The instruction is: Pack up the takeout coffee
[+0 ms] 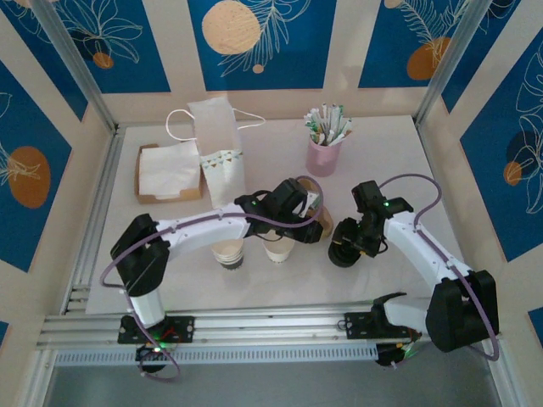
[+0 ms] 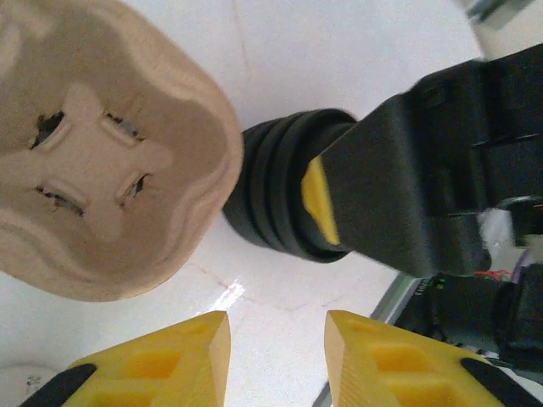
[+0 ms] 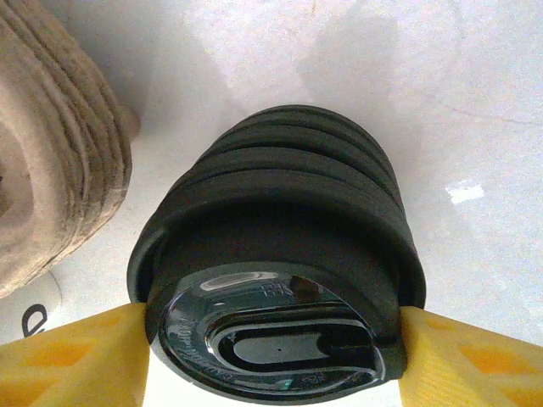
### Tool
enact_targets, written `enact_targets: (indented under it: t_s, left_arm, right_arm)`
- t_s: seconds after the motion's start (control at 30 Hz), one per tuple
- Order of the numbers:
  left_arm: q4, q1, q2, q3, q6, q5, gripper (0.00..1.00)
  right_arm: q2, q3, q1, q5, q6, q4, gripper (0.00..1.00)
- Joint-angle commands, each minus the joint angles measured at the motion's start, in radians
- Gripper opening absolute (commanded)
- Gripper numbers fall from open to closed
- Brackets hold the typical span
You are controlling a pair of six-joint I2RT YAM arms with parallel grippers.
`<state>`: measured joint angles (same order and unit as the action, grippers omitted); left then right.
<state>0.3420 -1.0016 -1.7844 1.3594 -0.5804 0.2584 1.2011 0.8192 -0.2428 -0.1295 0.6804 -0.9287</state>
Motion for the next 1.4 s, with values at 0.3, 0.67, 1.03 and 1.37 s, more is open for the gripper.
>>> enact_targets:
  t_s: [0.3,0.67,1.03,1.37]
  left_arm:
    - [0.009,-0.022,-0.08,0.125,-0.006,0.073,0.36]
    - [-0.291,-0.127,-0.088,0.028,-0.246,0.119,0.33]
    - [-0.472,-0.12,-0.199,-0.066,-0.344,0.059,0.27]
    - [-0.55,-0.063,-0.224,-0.122,-0.365,0.081,0.3]
  right_arm:
    - [0.003,0.015,0.132,0.012,-0.017,-0.015,0.7]
    - [0.009,0.011,0.226,0.075,-0.043,0.002,0.7]
    - [0.029,0.015,0.247,0.119,-0.051,-0.004,0.7]
    - [0.034,0.015,0.254,0.125,-0.05,-0.005,0.7]
